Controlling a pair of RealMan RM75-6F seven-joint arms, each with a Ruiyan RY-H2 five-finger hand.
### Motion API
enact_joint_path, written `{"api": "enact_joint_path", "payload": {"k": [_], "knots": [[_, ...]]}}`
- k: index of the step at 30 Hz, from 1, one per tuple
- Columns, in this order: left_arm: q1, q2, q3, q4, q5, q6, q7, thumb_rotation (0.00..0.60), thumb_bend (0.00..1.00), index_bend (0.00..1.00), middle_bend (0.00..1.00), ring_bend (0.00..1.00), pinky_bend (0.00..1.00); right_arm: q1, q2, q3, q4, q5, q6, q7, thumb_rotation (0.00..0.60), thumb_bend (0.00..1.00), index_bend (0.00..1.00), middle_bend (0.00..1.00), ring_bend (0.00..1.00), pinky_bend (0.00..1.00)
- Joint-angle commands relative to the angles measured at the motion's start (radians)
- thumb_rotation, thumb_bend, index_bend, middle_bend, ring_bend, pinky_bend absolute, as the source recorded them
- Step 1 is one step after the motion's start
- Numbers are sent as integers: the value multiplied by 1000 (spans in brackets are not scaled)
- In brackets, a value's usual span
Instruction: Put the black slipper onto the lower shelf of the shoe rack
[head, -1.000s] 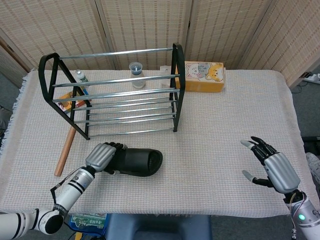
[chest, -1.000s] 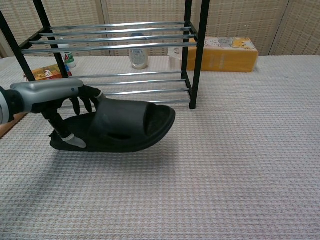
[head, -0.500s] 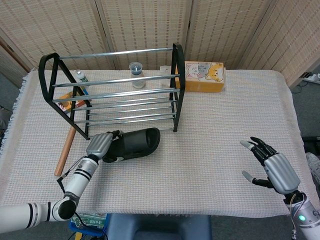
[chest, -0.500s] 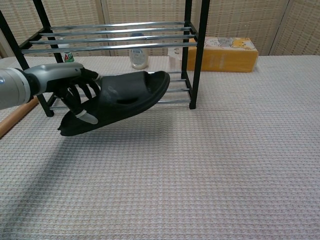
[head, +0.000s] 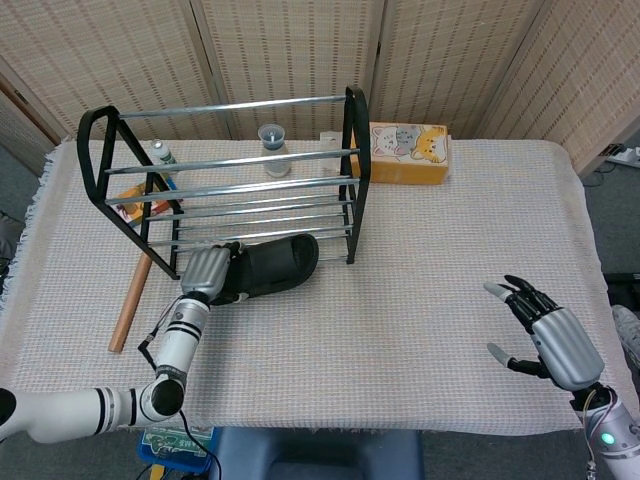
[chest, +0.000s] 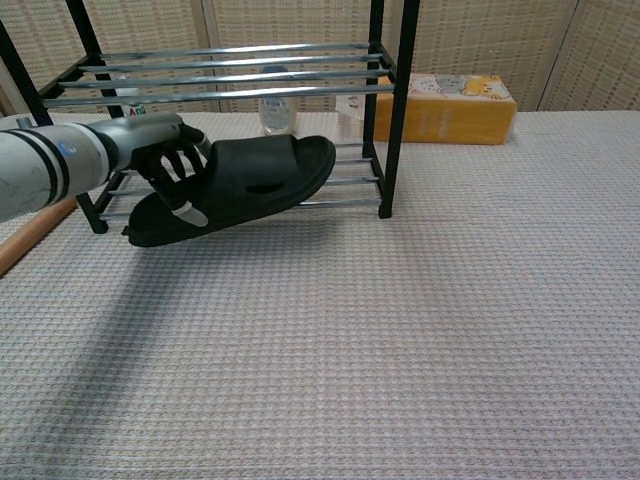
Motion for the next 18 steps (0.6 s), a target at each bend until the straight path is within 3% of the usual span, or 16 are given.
{"api": "enact_joint_path", "payload": {"k": [1,9,18], "knots": [[-10,-34,5,40,4,28,25,600,170,335,425,314,403,-1,0,0,2,1,1,2,600,268,100,197,142,245],[-22,-95,4,136,11,46,69,600,170,334,388,310,403,-6,0,-2,7,1,6,7,600,268,100,197,141,245],[-51,-127,-39,200,-47,22,130,600,170,322,386,300,402,-13,-2,-6,11,2,9,6,600,268,100,197,142,245]]}}
